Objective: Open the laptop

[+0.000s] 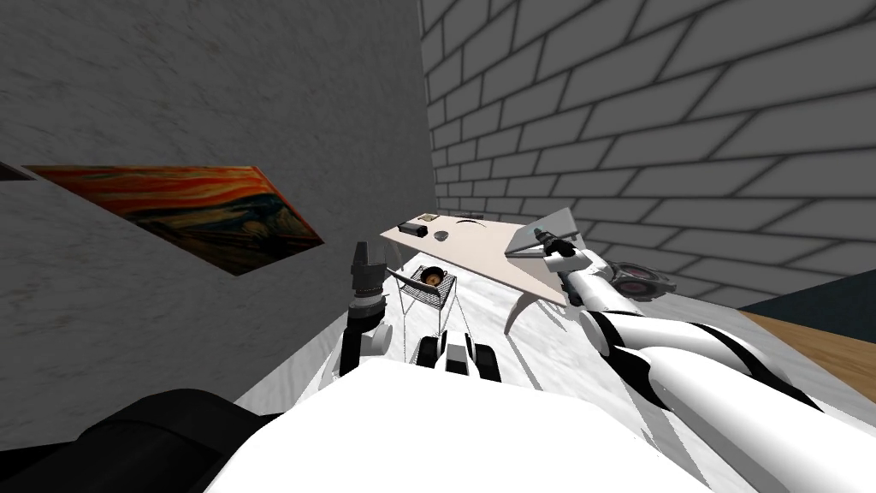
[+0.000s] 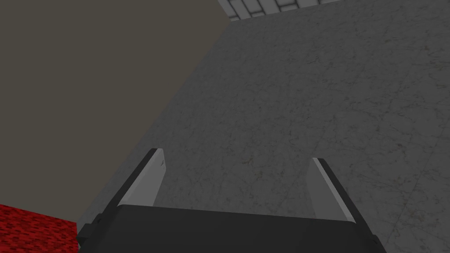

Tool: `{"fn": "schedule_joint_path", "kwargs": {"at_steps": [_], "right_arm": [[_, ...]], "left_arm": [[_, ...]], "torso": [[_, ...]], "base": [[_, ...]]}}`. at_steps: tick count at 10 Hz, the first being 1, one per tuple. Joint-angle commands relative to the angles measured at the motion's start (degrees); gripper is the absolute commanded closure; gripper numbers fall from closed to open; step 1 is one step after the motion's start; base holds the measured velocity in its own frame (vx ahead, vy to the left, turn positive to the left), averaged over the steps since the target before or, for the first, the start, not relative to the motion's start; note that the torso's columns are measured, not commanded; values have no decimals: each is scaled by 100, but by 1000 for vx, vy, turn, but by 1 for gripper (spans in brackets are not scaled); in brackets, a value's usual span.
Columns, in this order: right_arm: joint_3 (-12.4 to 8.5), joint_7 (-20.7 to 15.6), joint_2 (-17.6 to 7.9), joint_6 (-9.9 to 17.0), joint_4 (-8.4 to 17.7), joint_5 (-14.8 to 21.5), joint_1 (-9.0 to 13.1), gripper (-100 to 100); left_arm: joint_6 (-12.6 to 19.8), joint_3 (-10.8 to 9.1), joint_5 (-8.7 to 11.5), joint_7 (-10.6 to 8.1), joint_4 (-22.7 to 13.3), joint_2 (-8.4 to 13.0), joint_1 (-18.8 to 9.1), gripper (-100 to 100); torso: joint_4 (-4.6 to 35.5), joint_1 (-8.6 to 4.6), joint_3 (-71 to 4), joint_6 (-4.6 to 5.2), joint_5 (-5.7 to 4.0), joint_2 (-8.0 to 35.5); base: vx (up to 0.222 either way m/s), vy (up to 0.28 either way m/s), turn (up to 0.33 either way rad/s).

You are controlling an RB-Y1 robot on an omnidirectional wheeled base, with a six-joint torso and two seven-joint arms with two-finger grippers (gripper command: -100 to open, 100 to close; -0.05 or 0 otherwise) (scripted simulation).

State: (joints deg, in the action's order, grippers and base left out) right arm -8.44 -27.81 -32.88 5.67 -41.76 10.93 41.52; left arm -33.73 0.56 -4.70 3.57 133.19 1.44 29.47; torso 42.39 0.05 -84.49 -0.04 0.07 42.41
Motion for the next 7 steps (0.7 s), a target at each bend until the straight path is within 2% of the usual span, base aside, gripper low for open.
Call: {"fn": "schedule_joint_path", "kwargs": {"at_steps": [1, 2, 7], "right_arm": [[13, -12, -24, 130, -46, -11, 67, -100], [16, -14, -26, 160, -54, -13, 72, 0], [15, -13, -26, 159, -52, -13, 70, 0]], "left_arm": [[0, 0, 0, 0, 0, 0, 0, 0], [0, 0, 0, 0, 0, 0, 1, 0], [0, 0, 0, 0, 0, 0, 1, 0]], "torso": [[2, 7, 2, 3, 3, 2], [-6, 9, -7, 5, 0, -13], [-10, -6, -8, 4, -7, -13]], "base": [[-32, -15, 10], [-7, -4, -3], [0, 0, 0]]}}
